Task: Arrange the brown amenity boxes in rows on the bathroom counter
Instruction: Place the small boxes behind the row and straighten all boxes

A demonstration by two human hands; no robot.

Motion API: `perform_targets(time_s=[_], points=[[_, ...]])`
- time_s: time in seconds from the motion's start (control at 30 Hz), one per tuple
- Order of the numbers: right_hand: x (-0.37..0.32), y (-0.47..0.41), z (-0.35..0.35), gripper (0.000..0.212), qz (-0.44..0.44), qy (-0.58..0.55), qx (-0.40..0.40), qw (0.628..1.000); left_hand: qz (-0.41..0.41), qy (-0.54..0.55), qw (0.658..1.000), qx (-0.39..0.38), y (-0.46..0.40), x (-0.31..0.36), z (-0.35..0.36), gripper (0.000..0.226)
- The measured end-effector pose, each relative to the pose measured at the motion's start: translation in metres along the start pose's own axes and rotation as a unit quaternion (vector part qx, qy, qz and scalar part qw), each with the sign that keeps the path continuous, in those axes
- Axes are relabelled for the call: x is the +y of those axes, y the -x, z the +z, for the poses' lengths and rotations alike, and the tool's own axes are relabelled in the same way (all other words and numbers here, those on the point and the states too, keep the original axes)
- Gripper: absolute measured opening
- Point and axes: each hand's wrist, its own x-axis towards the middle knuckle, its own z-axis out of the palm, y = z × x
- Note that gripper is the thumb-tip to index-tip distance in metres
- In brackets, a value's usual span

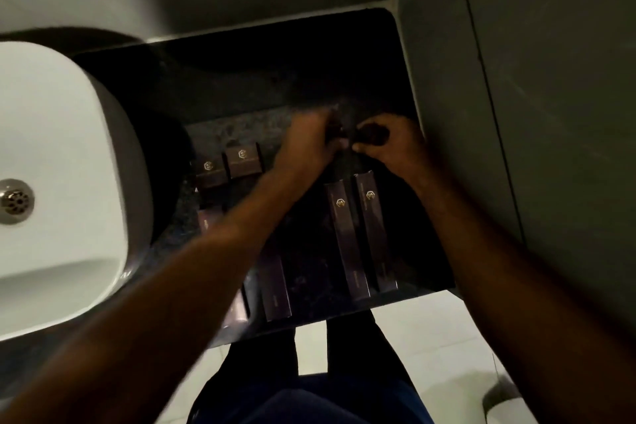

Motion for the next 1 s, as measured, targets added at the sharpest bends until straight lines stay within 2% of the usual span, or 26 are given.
perform_targets(time_s=[0.07,0.13,0.2,0.3,0.4,0.53,0.6,0.77,0.9,0.93,1.0], points=[[0.001,0.001,-0.004,0.041,-0.023,-0.008,-0.016,1.0,0.001,0.029,1.0,0.011,0.021,-0.001,0.012,0.039],[0.001,0.001,-0.006,0.041,-0.041,-0.014,-0.027,0.999,-0.024,0.078,0.996,0.027,0.025,-0.006,0.014,0.048],[0.0,0.001,-0.006,0.04,-0.047,-0.015,-0.037,0.998,-0.04,0.082,0.995,0.031,0.022,-0.012,0.015,0.05],[0.001,0.0,-0.005,0.04,-0.048,-0.019,-0.031,0.998,-0.012,0.061,0.997,0.042,0.021,-0.016,0.016,0.043],[0.002,0.001,-0.002,0.04,-0.034,-0.021,-0.021,0.999,0.026,0.051,0.994,0.09,0.022,-0.02,0.02,0.04],[0.001,0.001,-0.001,0.042,-0.027,-0.012,-0.029,0.999,0.026,0.124,0.985,0.113,0.019,-0.026,0.029,0.026],[0.0,0.002,-0.002,0.04,-0.05,0.001,-0.023,0.999,0.018,0.115,0.987,0.107,0.018,-0.028,0.032,0.025],[0.001,0.001,-0.001,0.041,-0.079,0.028,-0.02,0.996,0.013,0.114,0.991,0.066,0.014,-0.029,0.031,0.042],[0.01,0.007,-0.012,0.08,-0.041,-0.061,-0.064,0.995,0.025,0.101,0.994,0.026,0.019,-0.026,0.021,0.065],[0.013,0.016,-0.017,0.083,-0.021,-0.082,-0.06,0.995,0.022,0.106,0.994,0.03,0.025,-0.025,0.018,0.069],[0.018,0.044,-0.017,0.073,0.035,-0.094,-0.01,0.995,-0.015,0.138,0.987,0.081,0.048,-0.024,0.018,0.07]])
